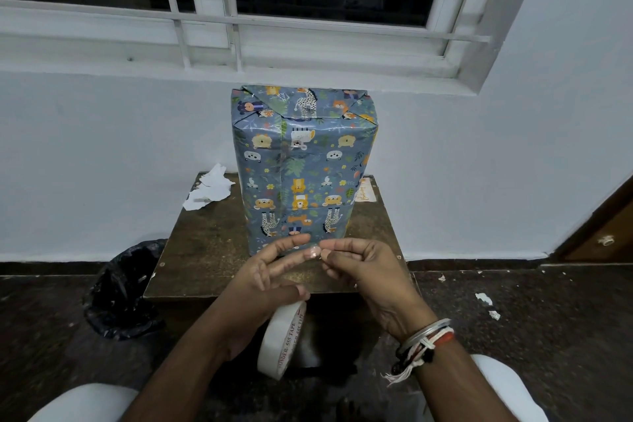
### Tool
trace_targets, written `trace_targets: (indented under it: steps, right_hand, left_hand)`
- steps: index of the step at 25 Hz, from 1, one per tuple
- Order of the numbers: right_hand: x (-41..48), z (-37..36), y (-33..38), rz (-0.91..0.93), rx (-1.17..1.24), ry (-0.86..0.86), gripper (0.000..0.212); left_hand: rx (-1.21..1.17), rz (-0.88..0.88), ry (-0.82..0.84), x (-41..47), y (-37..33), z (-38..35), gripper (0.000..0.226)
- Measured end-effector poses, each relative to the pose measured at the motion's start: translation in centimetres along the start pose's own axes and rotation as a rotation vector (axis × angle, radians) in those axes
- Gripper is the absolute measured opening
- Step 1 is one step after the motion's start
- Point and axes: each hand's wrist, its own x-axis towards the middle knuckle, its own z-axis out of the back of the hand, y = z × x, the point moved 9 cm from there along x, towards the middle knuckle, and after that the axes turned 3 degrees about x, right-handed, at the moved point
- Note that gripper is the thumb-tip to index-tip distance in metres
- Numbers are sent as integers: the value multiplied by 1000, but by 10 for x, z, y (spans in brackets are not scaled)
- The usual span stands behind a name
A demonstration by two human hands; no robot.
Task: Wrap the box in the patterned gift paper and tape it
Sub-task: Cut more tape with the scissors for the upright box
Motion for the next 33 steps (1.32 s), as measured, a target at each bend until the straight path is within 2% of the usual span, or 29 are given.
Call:
trace_targets:
  steps: [7, 14, 19, 26, 30, 33]
  right_hand:
    - [-8, 2, 7, 50, -63, -16, 18]
    - [-19, -3, 39, 245, -284, -68, 12]
    - [-28, -9, 87, 351, -205, -110, 10]
    - [-41, -24, 194, 563, -270, -64, 6]
    - [-31, -53, 248, 661, -581, 18, 6]
    - [-15, -82, 264, 679, -871, 134, 6]
  left_hand:
    - [42, -3, -15, -4, -4, 1, 69]
    - [159, -77, -48, -16, -24, -4, 63]
    - [184, -196, -102, -28, -68, -5, 58]
    - [254, -424, -194, -37, -159, -7, 61]
    - [305, -494, -189, -23, -196, -11, 70]
    - [349, -472, -162, -16, -199, -13, 73]
